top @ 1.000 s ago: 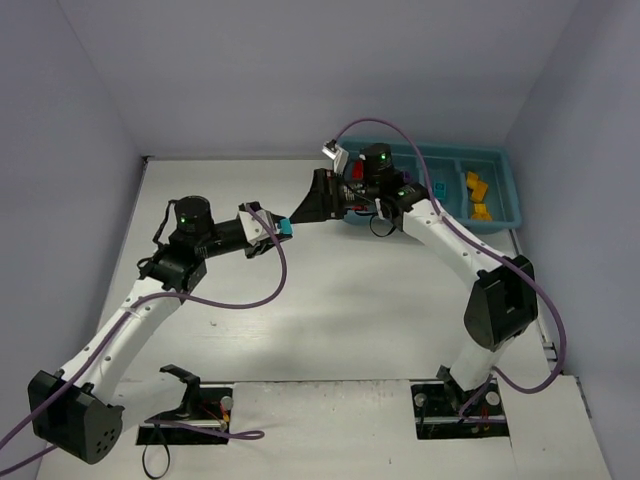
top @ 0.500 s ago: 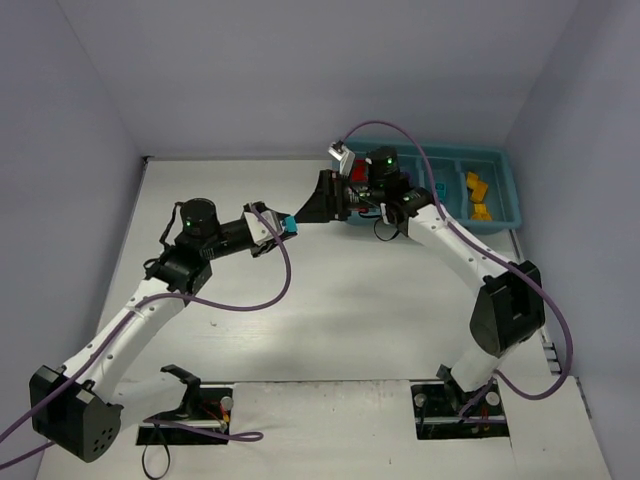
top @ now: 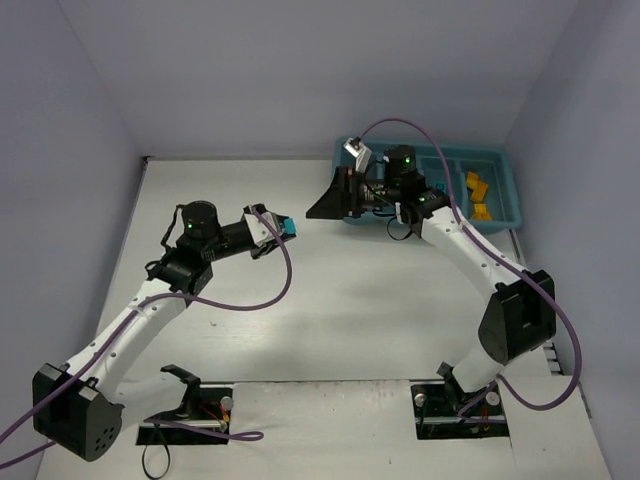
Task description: Sort the legos into containers by color
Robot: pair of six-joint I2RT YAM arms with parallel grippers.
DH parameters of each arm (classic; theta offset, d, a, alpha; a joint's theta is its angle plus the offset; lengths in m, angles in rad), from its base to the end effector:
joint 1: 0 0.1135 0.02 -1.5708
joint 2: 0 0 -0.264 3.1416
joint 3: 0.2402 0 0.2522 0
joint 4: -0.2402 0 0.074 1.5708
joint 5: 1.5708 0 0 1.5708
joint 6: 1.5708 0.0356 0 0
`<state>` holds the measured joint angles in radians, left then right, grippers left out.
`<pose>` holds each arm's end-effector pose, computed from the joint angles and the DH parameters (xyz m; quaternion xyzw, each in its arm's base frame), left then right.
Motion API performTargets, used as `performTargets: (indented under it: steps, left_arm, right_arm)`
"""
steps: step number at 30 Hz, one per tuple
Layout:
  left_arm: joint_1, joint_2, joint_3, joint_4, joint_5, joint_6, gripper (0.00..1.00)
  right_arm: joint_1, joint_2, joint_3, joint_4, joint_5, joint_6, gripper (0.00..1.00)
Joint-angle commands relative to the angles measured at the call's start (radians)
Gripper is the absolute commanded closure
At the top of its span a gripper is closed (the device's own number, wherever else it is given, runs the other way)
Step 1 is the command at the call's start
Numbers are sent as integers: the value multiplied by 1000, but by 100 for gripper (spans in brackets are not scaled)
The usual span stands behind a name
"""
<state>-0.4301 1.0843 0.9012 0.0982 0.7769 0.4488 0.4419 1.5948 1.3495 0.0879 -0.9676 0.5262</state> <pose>0.2145 -0.1258 0.3528 0.5219 0.5078 -0.2731 0.6286 0.3233 0.1854 0.3614 -0.2734 0.6854 0.5806 0.3442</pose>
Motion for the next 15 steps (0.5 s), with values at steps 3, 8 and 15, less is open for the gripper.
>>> performTargets:
  steps: [3,8,15]
  left_arm:
    - [7,25,53,110,48,-12,98]
    - [4,54,70,153,79,-36,98]
    - [1,69,67,213,99,-74,98]
  right_arm:
    - [35,-44,42,72,-102,-14,22]
    - [54,-30,59,98,-123,-2,22]
    - [64,-10,59,133,-125,17,25]
